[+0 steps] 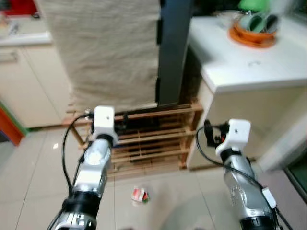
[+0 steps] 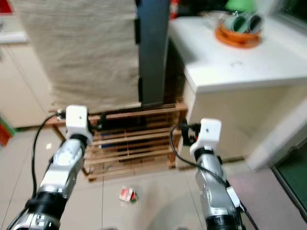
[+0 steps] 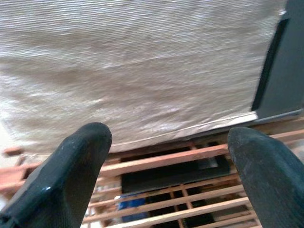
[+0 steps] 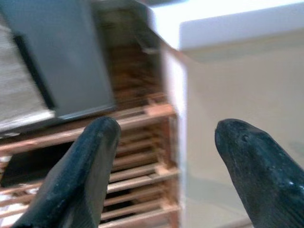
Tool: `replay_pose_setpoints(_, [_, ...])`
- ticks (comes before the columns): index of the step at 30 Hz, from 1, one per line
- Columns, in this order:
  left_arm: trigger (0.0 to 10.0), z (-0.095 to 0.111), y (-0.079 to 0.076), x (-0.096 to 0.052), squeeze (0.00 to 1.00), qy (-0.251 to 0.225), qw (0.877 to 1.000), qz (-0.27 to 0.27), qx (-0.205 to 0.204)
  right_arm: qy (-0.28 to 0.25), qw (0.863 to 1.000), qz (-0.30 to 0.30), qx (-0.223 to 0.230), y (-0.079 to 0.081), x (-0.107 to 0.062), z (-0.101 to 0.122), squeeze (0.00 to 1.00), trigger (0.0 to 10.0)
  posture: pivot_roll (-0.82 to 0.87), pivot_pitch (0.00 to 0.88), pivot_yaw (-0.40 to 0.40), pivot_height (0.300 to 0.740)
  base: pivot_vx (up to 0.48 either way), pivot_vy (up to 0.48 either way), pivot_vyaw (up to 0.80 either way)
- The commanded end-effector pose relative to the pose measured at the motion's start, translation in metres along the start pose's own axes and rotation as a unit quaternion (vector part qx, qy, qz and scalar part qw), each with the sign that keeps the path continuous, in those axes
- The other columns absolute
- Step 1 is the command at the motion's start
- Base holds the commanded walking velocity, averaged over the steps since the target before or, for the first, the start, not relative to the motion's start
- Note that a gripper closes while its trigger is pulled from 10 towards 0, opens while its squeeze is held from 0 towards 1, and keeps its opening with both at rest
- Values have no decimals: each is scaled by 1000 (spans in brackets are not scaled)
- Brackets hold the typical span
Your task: Restocking fridge
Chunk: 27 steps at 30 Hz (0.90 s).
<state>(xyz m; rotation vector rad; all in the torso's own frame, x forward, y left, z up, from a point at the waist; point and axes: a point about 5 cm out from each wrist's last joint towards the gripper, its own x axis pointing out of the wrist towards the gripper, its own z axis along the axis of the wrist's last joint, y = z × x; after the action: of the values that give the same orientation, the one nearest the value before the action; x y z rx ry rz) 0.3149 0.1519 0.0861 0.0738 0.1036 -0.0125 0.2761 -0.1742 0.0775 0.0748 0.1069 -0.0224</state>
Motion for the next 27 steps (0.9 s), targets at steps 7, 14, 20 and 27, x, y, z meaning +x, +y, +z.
replay_pose_setpoints(7, [10000, 4, -6, 1, 0, -4, 1000, 4, 3, -1, 1000, -12, -10, -10, -2, 0, 0, 10000, 29, 2, 40, 740, 0, 480, 0])
replay_pose_setpoints(14, [10000, 6, -2, 3, 0, -8, 1000, 21, 16, 0, 1000, -12, -8, -10, -2, -1, 0, 10000, 30, 3, 43, 740, 0, 480, 0])
replay_pose_setpoints(20, [10000, 6, 0, 3, 0, -8, 999, 33, 21, 1, 1000, -10, -8, -10, -2, -2, 0, 10000, 32, 3, 40, 740, 0, 480, 0])
replay_pose_setpoints(27, [10000, 5, 0, 4, 0, -7, 999, 34, 26, -3, 1000, -5, -8, -10, -4, -2, 0, 10000, 28, 2, 36, 740, 0, 480, 0])
